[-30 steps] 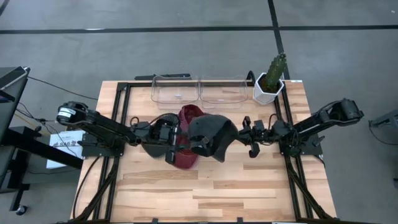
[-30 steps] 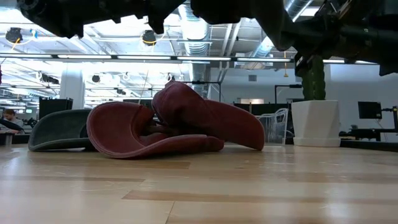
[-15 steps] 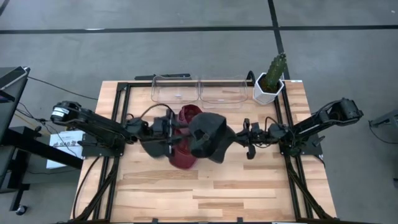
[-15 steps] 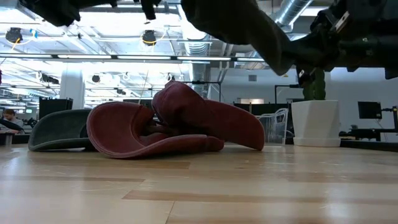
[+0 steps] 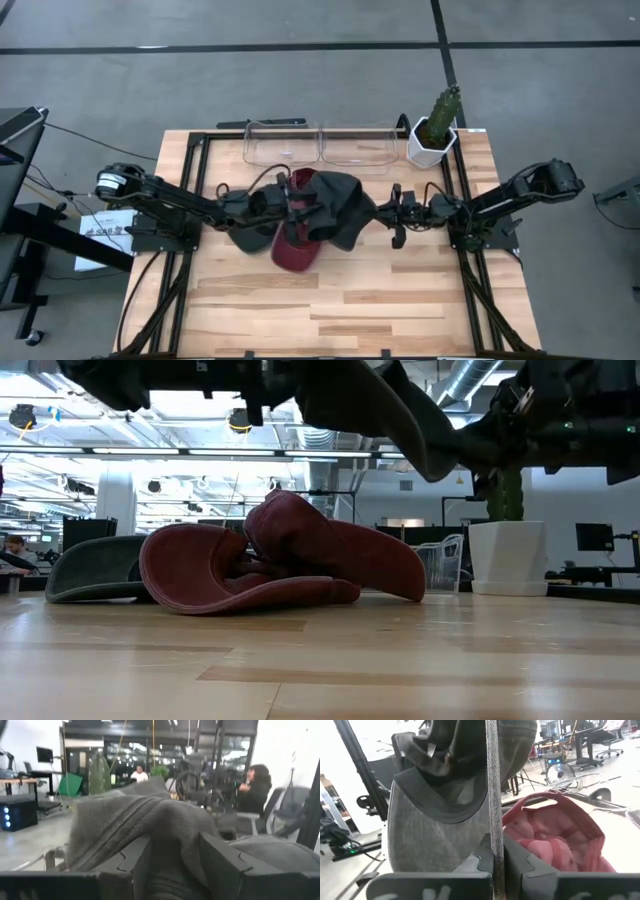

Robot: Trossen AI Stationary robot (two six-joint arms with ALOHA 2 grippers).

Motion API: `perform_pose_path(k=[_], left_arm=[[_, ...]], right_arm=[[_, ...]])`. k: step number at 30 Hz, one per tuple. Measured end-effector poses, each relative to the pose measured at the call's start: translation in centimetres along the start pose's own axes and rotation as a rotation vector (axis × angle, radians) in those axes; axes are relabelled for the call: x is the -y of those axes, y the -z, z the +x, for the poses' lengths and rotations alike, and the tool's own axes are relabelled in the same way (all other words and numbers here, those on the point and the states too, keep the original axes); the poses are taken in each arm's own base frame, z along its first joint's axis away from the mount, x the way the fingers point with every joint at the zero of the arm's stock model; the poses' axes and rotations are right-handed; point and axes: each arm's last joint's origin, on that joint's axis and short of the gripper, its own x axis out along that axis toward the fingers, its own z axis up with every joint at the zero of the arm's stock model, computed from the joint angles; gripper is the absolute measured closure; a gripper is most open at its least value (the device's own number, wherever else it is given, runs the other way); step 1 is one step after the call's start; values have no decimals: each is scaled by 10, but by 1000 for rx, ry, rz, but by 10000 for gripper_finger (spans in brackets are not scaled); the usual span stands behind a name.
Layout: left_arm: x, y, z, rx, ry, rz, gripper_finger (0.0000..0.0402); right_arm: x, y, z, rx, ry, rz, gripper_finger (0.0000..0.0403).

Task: Pick & Place hat
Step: Put the right black cap into the left transparent bin

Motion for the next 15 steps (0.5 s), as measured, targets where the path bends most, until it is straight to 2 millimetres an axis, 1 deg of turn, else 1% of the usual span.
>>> perform_pose_path(k=[3, 6, 9, 15], left_arm=[[2, 2, 2, -85, -63, 6, 243], [2, 2, -4, -171, -157, 12, 243], [2, -6, -12, -184, -234, 12, 243], [2, -27, -31, -209, -289, 17, 243]], right_arm=[[4, 0, 1, -2, 21, -3, 401], [8, 0, 1, -5, 41, -9, 401], [10, 0, 1, -11, 53, -13, 400], [10, 1, 1, -19, 58, -15, 400]])
